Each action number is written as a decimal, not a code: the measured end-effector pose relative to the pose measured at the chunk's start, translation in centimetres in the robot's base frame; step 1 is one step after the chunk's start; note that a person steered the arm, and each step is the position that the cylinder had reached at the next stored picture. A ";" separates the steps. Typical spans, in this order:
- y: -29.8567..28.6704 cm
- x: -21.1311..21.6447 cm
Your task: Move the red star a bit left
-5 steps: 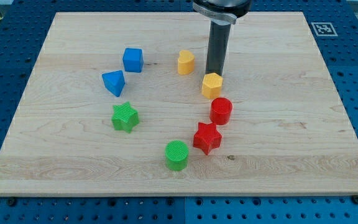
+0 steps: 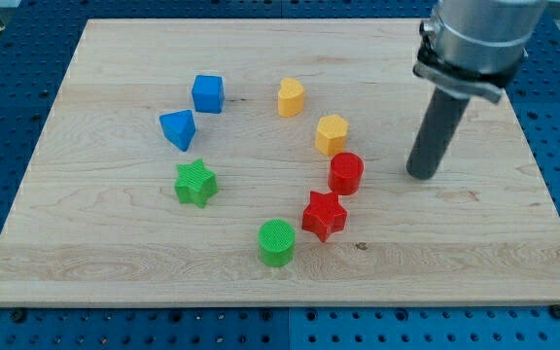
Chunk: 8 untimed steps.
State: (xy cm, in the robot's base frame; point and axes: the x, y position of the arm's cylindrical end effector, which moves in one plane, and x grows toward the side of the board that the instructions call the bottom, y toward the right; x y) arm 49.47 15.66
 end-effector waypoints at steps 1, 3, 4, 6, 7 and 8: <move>-1.3 3.1; -2.9 6.1; -3.2 6.1; -4.9 6.1; -5.7 6.1; -6.4 6.1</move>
State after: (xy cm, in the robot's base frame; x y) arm 55.61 9.27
